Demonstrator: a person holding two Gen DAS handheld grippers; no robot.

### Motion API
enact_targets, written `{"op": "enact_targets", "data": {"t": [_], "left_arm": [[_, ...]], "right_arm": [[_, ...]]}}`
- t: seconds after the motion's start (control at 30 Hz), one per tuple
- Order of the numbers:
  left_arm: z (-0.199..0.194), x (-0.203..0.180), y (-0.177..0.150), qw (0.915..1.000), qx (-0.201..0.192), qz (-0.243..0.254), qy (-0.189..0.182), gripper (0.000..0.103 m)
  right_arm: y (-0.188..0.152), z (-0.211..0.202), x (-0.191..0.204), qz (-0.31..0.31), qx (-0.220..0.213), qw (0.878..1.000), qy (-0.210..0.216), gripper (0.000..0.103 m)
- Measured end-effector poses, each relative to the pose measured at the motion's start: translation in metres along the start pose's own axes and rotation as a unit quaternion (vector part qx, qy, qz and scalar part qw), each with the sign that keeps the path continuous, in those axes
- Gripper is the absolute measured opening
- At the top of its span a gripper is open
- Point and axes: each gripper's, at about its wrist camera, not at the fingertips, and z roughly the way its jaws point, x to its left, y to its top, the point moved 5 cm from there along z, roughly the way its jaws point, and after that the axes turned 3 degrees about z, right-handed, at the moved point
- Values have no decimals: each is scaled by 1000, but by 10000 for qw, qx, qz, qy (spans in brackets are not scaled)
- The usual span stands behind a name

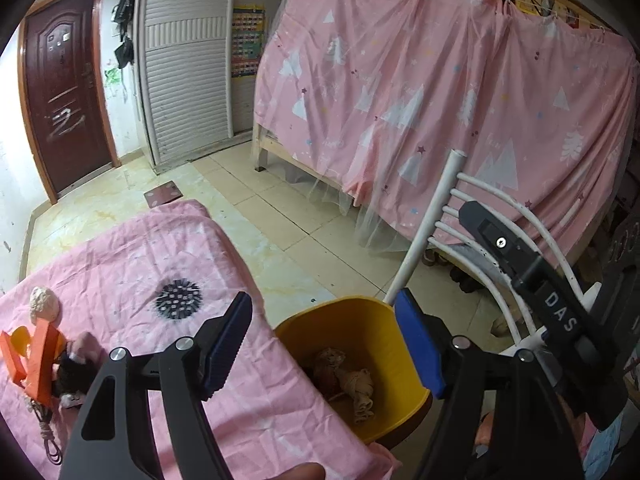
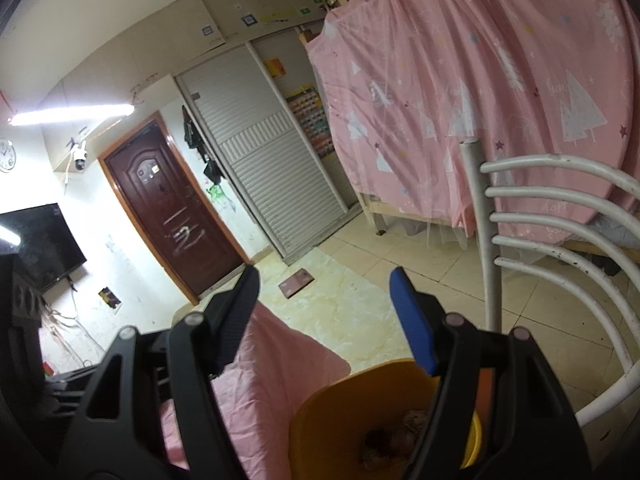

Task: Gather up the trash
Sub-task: 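Move both tools back over the bed toward the orange boxes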

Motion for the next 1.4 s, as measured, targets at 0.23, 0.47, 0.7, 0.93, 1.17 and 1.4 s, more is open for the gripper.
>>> {"op": "enact_targets", "data": {"t": [0.23, 0.47, 0.7, 0.93, 1.17, 1.4], "left_arm": [[-24, 35, -3, 9993, -115, -253, 252, 67], [-43, 67, -8, 9975, -197, -471, 482, 67], [-61, 91, -13, 9954, -311, -593, 690, 67], [-78, 128, -22, 9913, -368, -777, 998, 67], [-90, 176, -36, 9841, -317, -1030, 1411, 73], [-91, 214, -52, 9771, -187, -1188, 1756, 73]], "right_arm": [[-12, 9, 31, -270, 189, 9993, 203, 65], [-27, 19, 64, -600, 414, 9964, 424, 65], [-39, 28, 88, -827, 596, 9931, 576, 65], [-59, 38, 115, -1096, 857, 9868, 828, 71], [-82, 46, 143, -1356, 1144, 9780, 1101, 72], [-110, 52, 173, -1736, 1449, 9653, 1309, 72]]}}
